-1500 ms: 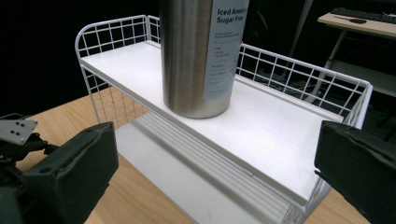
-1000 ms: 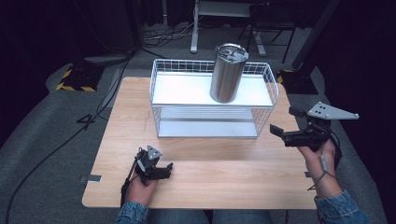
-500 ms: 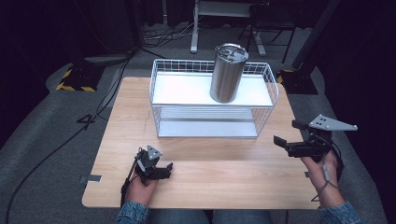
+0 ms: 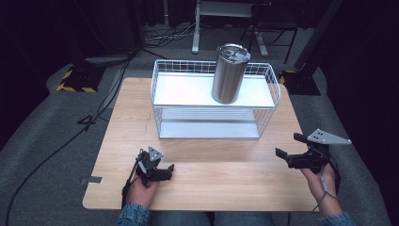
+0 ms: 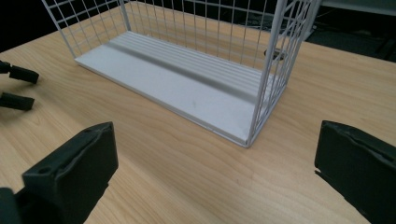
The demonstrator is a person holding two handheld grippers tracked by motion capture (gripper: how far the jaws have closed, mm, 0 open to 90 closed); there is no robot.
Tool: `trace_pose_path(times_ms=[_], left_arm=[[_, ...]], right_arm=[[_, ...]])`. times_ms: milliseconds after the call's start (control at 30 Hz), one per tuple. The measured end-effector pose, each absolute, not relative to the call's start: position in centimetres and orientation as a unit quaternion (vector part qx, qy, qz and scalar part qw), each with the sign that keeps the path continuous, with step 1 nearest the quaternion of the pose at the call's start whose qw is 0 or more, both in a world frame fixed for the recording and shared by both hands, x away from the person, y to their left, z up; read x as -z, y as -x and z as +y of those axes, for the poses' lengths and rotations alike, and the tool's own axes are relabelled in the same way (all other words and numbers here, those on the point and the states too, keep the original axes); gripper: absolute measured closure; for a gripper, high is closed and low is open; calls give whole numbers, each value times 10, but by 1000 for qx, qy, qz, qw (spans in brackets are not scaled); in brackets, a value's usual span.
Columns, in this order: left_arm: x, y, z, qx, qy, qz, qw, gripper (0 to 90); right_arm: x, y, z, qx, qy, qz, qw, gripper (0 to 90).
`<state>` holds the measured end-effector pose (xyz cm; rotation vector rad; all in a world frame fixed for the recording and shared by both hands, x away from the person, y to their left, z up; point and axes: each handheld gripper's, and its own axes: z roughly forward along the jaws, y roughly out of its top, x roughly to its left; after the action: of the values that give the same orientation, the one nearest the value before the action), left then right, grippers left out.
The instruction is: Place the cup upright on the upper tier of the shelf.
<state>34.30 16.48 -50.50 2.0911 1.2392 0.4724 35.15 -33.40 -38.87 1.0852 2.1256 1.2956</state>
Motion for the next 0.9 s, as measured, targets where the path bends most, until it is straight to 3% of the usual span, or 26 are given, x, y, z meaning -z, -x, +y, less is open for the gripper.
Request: trace_pose_path(times_ms=[900], left_arm=[[505, -343, 165, -180, -798, 473, 327, 142]], right_arm=[[478, -341, -329, -453, -432, 762, 165, 0]])
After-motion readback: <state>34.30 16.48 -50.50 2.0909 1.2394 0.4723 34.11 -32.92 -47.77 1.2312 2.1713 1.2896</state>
